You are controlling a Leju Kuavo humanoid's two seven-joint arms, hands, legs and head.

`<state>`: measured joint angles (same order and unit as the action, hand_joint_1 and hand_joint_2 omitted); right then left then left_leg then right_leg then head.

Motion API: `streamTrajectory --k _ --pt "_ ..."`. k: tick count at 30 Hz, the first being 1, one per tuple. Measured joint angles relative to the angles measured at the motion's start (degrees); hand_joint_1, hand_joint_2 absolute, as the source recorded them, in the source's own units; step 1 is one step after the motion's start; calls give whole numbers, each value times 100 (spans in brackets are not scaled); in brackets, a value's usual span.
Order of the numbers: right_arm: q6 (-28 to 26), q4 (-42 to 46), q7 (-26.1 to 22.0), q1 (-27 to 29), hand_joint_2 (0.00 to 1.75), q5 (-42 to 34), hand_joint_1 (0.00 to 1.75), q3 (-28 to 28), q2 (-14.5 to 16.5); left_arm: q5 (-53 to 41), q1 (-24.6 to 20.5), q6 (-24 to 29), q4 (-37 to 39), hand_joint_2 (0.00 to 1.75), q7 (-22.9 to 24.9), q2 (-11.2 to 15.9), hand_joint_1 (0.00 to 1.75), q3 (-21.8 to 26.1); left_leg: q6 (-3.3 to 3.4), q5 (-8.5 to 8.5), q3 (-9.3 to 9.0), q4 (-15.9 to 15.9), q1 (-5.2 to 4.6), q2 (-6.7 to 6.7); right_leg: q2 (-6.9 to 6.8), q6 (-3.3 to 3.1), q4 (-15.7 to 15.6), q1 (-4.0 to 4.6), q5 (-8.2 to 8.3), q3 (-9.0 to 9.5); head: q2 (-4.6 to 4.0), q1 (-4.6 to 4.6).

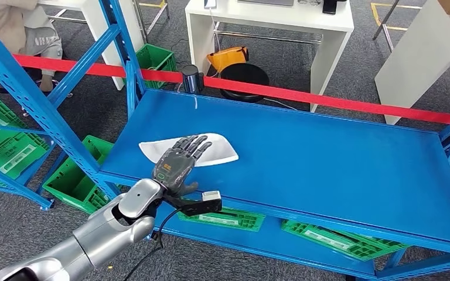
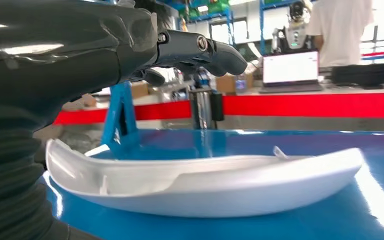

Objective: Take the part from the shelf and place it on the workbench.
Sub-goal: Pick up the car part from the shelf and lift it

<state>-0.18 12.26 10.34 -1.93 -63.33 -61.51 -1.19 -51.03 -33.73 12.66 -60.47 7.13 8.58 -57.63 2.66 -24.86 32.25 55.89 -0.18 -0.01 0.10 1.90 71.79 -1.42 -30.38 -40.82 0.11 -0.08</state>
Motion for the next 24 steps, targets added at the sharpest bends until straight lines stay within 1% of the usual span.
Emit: streamTrajectory --k 1,2,3,4,6,7,8,9,10,12,13,14,15,16,17,18,19,20,21,22,23,24 --pt "1 -1 6 11 0 -9 0 -2 -1 -100 -16 2 22 175 57 -17 0 19 -10 -8 2 18 -1 -9 -2 39 -404 -1 158 202 0 1" --pt "1 -1 11 19 0 -21 0 -4 -2 -193 -36 11 43 175 106 -32 0 45 -29 -21 11 44 -11 -18 -5 52 -825 5 301 410 0 0" --pt "3 -2 14 24 0 -31 0 -6 -4 -268 -60 27 65 175 145 -44 0 74 -53 -38 26 72 -24 -25 -6 38 -1153 9 410 570 0 -2" --pt "5 -2 14 24 0 -44 0 -8 -6 -332 -83 49 88 175 178 -51 0 108 -77 -50 42 93 -35 -29 -5 5 -1337 19 468 657 0 -4" --pt "14 -2 12 16 0 -65 0 -15 -4 -428 -116 85 135 175 221 -58 0 181 -117 -57 65 112 -36 -23 2 -77 -1397 39 500 677 0 -7" --pt "18 -2 12 14 0 -73 0 -22 2 -467 -122 96 156 175 234 -60 0 222 -140 -68 77 124 -24 -20 5 -106 -1401 29 511 676 0 -6" --pt "21 -2 13 14 0 -78 0 -31 7 -504 -125 105 174 175 245 -61 0 268 -170 -116 106 180 -12 -16 7 -133 -1409 14 520 679 0 -8" --pt "23 -2 13 12 0 -81 0 -39 12 -535 -129 114 193 175 255 -61 0 315 -206 -224 177 335 1 -14 8 -162 -1416 -5 528 681 0 -10" --pt "25 -2 13 11 0 -82 0 -46 15 -558 -132 120 215 175 267 -61 0 357 -245 -391 305 616 18 -12 9 -182 -1420 -19 532 682 0 -13" --pt "28 -2 13 12 0 -84 0 -60 15 -595 -124 121 275 175 297 -61 0 416 -307 -762 664 1416 52 -9 8 -202 -1418 -10 533 674 0 -16" --pt "30 -2 13 13 0 -85 0 -69 16 -616 -115 117 314 175 312 -62 0 435 -323 -859 805 1725 65 -8 9 -202 -1417 -5 533 672 0 -16" --pt "32 -2 13 13 0 -86 0 -79 16 -640 -107 113 358 175 326 -63 0 457 -325 -844 849 1824 73 -7 11 -202 -1417 0 533 673 0 -16" --pt "33 -2 13 12 0 -87 0 -88 16 -657 -106 108 402 175 338 -66 0 483 -314 -719 772 1672 77 -7 15 -202 -1416 4 533 679 0 -16" --pt "33 -2 13 11 0 -87 0 -95 16 -669 -114 104 439 175 345 -68 0 510 -287 -520 588 1309 76 -7 20 -201 -1417 9 533 687 0 -16" --pt "33 -1 13 9 0 -87 0 -98 21 -674 -127 102 473 175 352 -70 0 541 -246 -332 363 863 68 -10 24 -198 -1418 10 534 695 0 -15" --pt "33 -1 14 3 0 -87 0 -101 26 -674 -142 100 502 175 357 -74 0 572 -205 -207 171 483 52 -9 26 -190 -1418 27 537 693 0 -14" --pt "33 -1 16 -2 0 -86 0 -104 30 -674 -156 97 532 175 362 -81 0 598 -170 -148 50 237 33 -9 25 -178 -1417 35 543 685 0 -13" --pt "33 -1 19 -7 0 -84 0 -109 33 -674 -164 92 563 175 365 -91 0 624 -144 -150 7 135 12 -8 22 -160 -1420 38 553 674 0 -13" --pt "33 -2 22 -12 0 -84 0 -116 32 -673 -168 87 594 175 368 -98 0 647 -126 -153 8 116 -4 -5 21 -135 -1432 45 568 667 0 -14" --pt "33 -2 25 -14 0 -83 0 -123 30 -673 -171 83 617 175 369 -108 0 665 -98 -124 -14 76 3 -4 17 -110 -1444 45 576 662 0 -14" --pt "33 -2 27 -13 0 -83 0 -129 26 -672 -176 81 634 175 370 -117 0 681 -68 -89 -43 21 14 2 13 -93 -1421 51 558 644 0 -12" --pt "32 -2 28 -14 0 -83 0 -133 20 -672 -188 81 649 175 371 -132 0 694 -32 -46 -69 -35 28 9 10 -91 -1305 59 492 583 0 -9"
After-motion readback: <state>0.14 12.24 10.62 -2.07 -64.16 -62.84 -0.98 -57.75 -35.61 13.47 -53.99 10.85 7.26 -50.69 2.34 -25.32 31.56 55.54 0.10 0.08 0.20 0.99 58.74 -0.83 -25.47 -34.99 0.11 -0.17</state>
